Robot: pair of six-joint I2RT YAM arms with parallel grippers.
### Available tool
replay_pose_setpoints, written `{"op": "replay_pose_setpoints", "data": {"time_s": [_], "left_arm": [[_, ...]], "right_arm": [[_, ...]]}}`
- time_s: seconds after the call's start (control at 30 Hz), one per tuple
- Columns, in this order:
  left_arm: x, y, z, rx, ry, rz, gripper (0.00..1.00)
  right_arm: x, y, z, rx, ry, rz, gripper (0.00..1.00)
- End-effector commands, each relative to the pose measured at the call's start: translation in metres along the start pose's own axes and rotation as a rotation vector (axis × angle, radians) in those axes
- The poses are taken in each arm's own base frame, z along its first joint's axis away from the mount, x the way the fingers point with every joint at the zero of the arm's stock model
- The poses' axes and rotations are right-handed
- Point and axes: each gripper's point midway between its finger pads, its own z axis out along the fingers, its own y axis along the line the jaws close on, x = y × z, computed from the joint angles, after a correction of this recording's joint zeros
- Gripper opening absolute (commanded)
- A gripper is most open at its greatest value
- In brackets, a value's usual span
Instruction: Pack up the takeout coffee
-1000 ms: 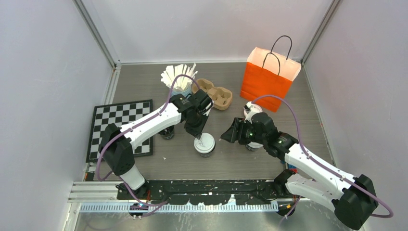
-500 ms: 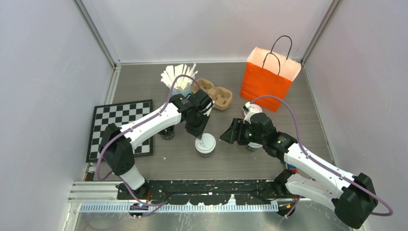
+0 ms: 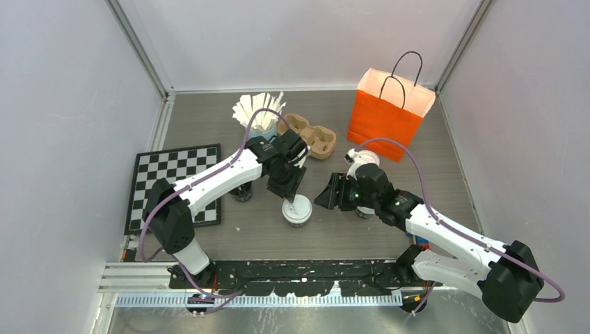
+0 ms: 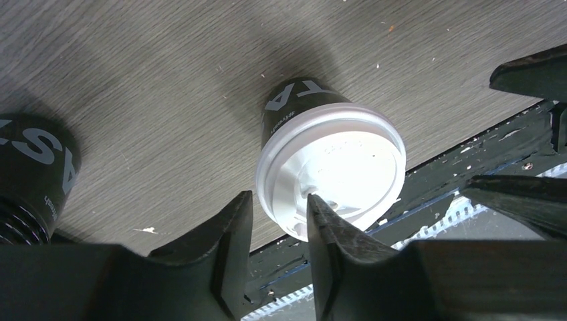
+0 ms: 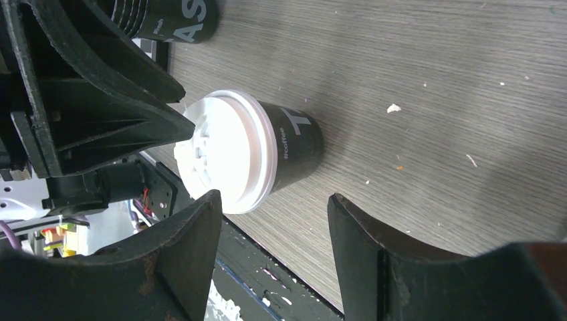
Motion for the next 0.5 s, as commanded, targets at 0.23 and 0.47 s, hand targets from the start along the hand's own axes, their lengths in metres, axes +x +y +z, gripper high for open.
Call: {"op": "replay_pose_setpoints", "data": {"time_s": [0.23,0.47], "left_arm": [[-0.025,0.003,-0.039,0.059,-0.234,0.0,0.51],[-0.021,0.011,-0.062,0.28,-0.453,-0.096,0.53]], "right_arm": [[-0.015,0.03,0.005,-0.065,-0.029,-0.045,0.59],[-0.018,0.062,0.0,-0.141,-0.025,-0.07,0.47]]}}
